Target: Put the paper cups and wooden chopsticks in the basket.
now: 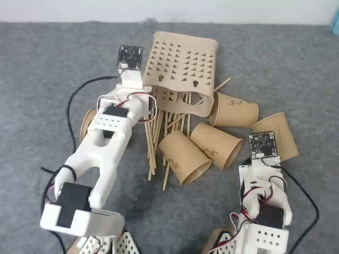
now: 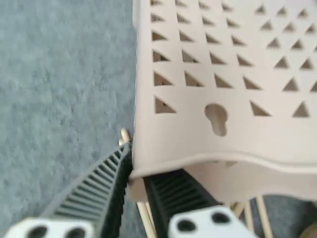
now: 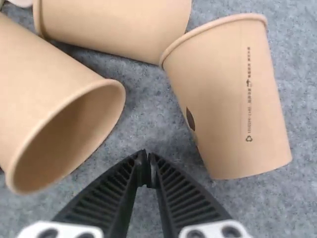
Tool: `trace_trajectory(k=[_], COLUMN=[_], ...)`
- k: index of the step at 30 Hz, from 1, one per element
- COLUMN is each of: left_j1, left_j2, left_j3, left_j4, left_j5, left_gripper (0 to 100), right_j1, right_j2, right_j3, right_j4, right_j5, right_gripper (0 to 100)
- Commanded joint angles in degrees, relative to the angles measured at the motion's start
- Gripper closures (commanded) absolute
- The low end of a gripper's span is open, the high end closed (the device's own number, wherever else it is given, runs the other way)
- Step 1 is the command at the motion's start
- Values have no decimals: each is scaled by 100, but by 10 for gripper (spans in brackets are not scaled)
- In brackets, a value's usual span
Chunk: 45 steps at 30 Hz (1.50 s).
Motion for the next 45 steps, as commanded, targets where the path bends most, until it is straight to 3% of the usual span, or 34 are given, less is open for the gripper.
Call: trace_trajectory(k=[1,11,16,19,26,36,45], left_j1=[18,26,-273,-484,-914,-1969,-2242], left_j2=[-387,-360,-316,-316,-308,-316,-26], left_j3=[-752,-2853,-3732,-3969,-4040,-4840,-4892], left_j4=[519,2602,3297,3367,3341,3349,3358], left_j5=[105,167,1143,1618,1688,2611,2611], left_gripper=[989,989,989,989,989,989,988], right_j1=[84,84,84,84,84,84,84], right_j2=[-66,-66,-66,-66,-66,-66,-66], right_j3=[97,97,97,97,97,97,97], right_j4=[-101,-101,-101,-101,-101,-84,-75], right_j5=[79,79,79,79,79,79,79], right_gripper=[989,989,989,989,989,989,989])
